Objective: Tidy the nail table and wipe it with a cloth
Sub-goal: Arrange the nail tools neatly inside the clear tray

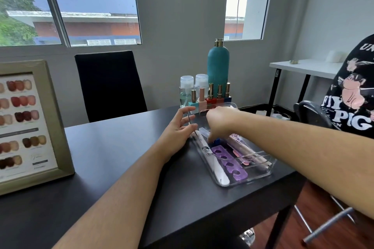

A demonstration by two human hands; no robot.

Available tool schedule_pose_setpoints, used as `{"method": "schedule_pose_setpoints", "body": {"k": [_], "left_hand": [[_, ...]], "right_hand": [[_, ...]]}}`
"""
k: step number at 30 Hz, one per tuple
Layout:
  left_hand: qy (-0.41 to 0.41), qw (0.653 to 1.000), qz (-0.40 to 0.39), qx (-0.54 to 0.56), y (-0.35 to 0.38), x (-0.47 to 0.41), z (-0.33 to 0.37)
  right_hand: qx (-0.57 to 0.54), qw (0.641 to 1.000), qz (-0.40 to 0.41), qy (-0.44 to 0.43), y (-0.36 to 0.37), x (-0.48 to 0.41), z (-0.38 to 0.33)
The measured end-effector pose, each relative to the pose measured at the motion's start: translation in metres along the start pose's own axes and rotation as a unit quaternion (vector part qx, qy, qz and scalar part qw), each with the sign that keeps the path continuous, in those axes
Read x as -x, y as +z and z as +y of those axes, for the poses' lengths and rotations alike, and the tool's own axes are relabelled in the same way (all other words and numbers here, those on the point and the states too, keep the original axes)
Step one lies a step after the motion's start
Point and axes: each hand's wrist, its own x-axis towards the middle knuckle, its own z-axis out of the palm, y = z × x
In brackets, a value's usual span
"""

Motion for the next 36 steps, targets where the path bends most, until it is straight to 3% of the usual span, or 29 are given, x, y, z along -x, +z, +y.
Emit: {"method": "schedule_pose_setpoints", "body": {"k": [5,10,12,15,19,21,29,32,36], "left_hand": [[0.004,1.0,0.002,-0.001,0.0,0.0,-0.001],[0.002,1.0,0.004,0.001,-0.001,-0.001,-0.003],[0.003,1.0,0.003,0.002,-0.001,-0.001,-0.003],[0.0,1.0,0.001,0.006,-0.001,0.0,-0.002],[-0.002,1.0,0.003,0.008,-0.001,0.0,-0.002],[-0.002,1.0,0.002,0.006,-0.001,0.0,-0.003],[-0.001,1.0,0.007,0.007,0.0,-0.002,-0.004],[-0.003,1.0,0.006,0.007,-0.001,-0.002,-0.004],[-0.003,1.0,0.006,0.004,-0.001,-0.002,-0.004]], "right_hand": [[-0.116,0.993,0.006,0.01,-0.022,0.019,0.018],[-0.128,0.986,-0.105,-0.013,-0.02,0.05,0.035],[-0.15,0.988,-0.027,-0.006,-0.02,0.049,0.044],[-0.087,0.99,0.112,0.029,-0.021,0.036,0.056],[-0.044,0.997,0.061,0.03,-0.006,0.017,0.051],[-0.026,0.996,0.075,0.027,0.0,0.01,0.05],[-0.101,0.99,0.087,-0.043,-0.004,0.001,0.05],[-0.121,0.983,0.124,-0.055,-0.009,0.003,0.052],[-0.07,0.981,0.177,-0.042,-0.007,0.007,0.051]]}}
